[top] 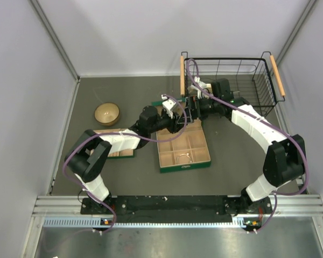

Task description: Organize the mixed jewelry

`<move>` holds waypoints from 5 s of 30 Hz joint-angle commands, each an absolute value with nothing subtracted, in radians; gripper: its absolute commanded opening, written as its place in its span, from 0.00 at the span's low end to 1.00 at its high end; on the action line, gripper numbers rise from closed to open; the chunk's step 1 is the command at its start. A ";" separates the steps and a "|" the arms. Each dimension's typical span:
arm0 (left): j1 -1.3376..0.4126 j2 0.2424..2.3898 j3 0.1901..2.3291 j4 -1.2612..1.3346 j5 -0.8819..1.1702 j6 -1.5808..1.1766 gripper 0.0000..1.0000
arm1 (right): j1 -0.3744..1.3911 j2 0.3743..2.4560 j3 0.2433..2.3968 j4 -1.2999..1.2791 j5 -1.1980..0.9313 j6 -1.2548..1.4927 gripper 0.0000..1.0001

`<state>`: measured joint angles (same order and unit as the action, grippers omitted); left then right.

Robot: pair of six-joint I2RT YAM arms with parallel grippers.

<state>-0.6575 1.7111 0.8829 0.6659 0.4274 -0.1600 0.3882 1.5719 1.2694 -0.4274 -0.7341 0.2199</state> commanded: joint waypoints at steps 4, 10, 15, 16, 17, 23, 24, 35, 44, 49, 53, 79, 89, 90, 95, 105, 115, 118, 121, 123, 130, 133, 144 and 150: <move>-0.724 1.690 0.928 0.623 0.425 -0.118 0.33 | 0.387 1.577 1.247 -0.245 -0.640 0.235 0.95; -0.724 1.680 0.946 0.592 0.425 -0.118 0.15 | 0.387 1.571 1.238 -0.247 -0.660 0.233 0.94; -0.723 1.671 0.959 0.568 0.425 -0.110 0.00 | 0.388 1.552 1.220 -0.249 -0.664 0.224 0.93; -0.723 1.669 0.959 0.561 0.423 -0.107 0.00 | 0.387 1.548 1.220 -0.252 -0.661 0.219 0.93; -0.723 1.667 0.959 0.557 0.423 -0.103 0.00 | 0.387 1.542 1.220 -0.252 -0.657 0.218 0.93; -0.723 1.646 0.943 0.535 0.411 -0.064 0.00 | 0.387 1.490 1.220 -0.268 -0.624 0.186 0.95; -0.723 1.643 0.940 0.529 0.408 -0.051 0.05 | 0.388 1.476 1.218 -0.271 -0.618 0.177 0.96; -0.723 1.617 0.937 0.483 0.368 -0.012 0.40 | 0.388 1.437 1.181 -0.295 -0.586 0.120 0.96; -0.721 1.554 0.893 0.471 0.383 0.040 0.42 | 0.388 1.433 1.143 -0.295 -0.575 0.066 0.96; -0.718 1.467 0.855 0.439 0.406 0.075 0.42 | 0.387 1.417 1.105 -0.290 -0.569 0.014 0.96; -0.712 1.405 0.821 0.368 0.312 0.115 0.44 | 0.390 1.407 1.074 -0.273 -0.574 0.005 0.96; -0.563 1.465 0.822 0.222 0.256 0.506 0.51 | 0.454 1.410 1.005 -0.212 -0.537 -0.069 0.96; -0.606 1.514 0.833 0.287 0.186 0.598 0.52 | 0.456 1.396 0.983 -0.204 -0.549 -0.072 0.96; -0.614 1.519 0.828 0.291 0.183 0.603 0.52 | 0.454 1.394 0.979 -0.206 -0.552 -0.072 0.96; -0.646 1.552 0.807 0.360 0.129 0.652 0.52 | 0.454 1.397 0.974 -0.204 -0.564 -0.064 0.95; -0.673 1.586 0.770 0.491 0.009 0.699 0.51 | 0.456 1.399 0.963 -0.201 -0.568 -0.066 0.95; -0.678 1.620 0.769 0.500 -0.025 0.707 0.13 | 0.456 1.413 0.962 -0.193 -0.578 -0.055 0.95; -0.678 1.620 0.776 0.491 -0.026 0.698 0.02 | 0.457 1.416 0.962 -0.189 -0.577 -0.052 0.95; -0.680 1.618 0.782 0.473 -0.014 0.699 0.00 | 0.460 1.422 0.965 -0.179 -0.560 -0.057 0.95; -0.680 1.615 0.785 0.459 -0.005 0.696 0.00 | 0.463 1.434 0.974 -0.178 -0.545 -0.063 0.95; -0.681 1.557 0.790 0.390 0.089 0.690 0.00 | 0.472 1.485 1.012 -0.169 -0.503 -0.077 0.94; -0.681 1.545 0.804 0.356 0.123 0.680 0.00 | 0.477 1.509 1.023 -0.152 -0.489 -0.077 0.93; -0.681 1.536 0.824 0.298 0.160 0.672 0.00 | 0.485 1.517 1.034 -0.066 -0.411 -0.067 0.88; -0.681 1.528 0.828 0.290 0.169 0.667 0.00 | 0.503 1.523 1.043 -0.040 -0.358 -0.063 0.82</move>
